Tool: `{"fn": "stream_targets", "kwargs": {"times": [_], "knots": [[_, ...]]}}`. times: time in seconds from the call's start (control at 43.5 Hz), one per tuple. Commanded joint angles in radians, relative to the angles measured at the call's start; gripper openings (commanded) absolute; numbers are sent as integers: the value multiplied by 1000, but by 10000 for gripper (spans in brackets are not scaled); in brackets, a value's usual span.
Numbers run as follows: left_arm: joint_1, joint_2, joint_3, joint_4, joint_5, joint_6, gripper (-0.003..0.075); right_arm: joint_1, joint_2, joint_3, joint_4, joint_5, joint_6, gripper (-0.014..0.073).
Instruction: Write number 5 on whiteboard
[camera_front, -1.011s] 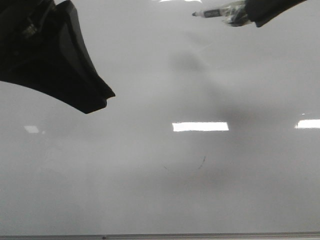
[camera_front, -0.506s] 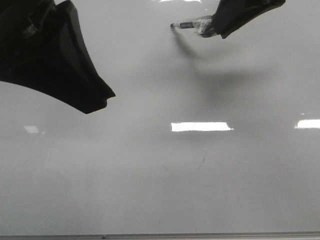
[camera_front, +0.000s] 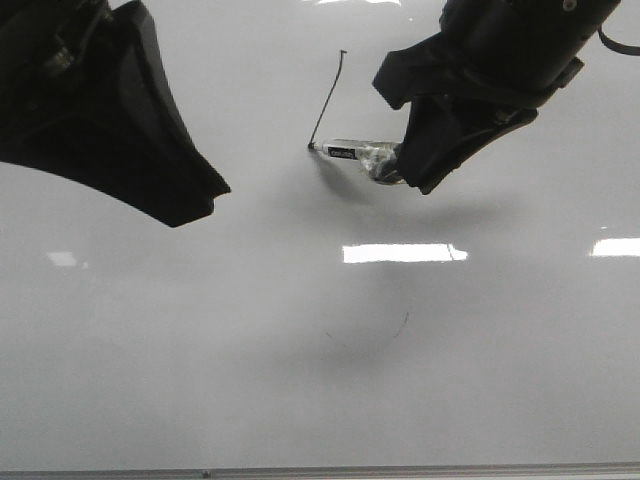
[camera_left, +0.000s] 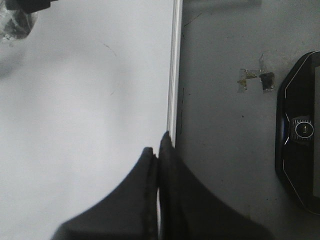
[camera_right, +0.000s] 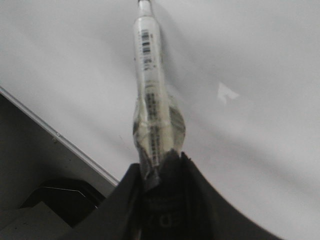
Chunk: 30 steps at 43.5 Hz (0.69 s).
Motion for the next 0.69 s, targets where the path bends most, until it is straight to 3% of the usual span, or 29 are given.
{"fn": "stream_targets", "kwargs": {"times": [0.0,0.437,0.667], "knots": [[-6,-27,-34,-9,-48,-9,-20,-10,-43,-17,0,-40,27,-61],[-6,-27,-34,-9,-48,-9,-20,-59,-126,199,9,-98,61,-61],[-6,-27,-34,-9,-48,-9,-20,41,-53,208,42,-187,61,-61]]}}
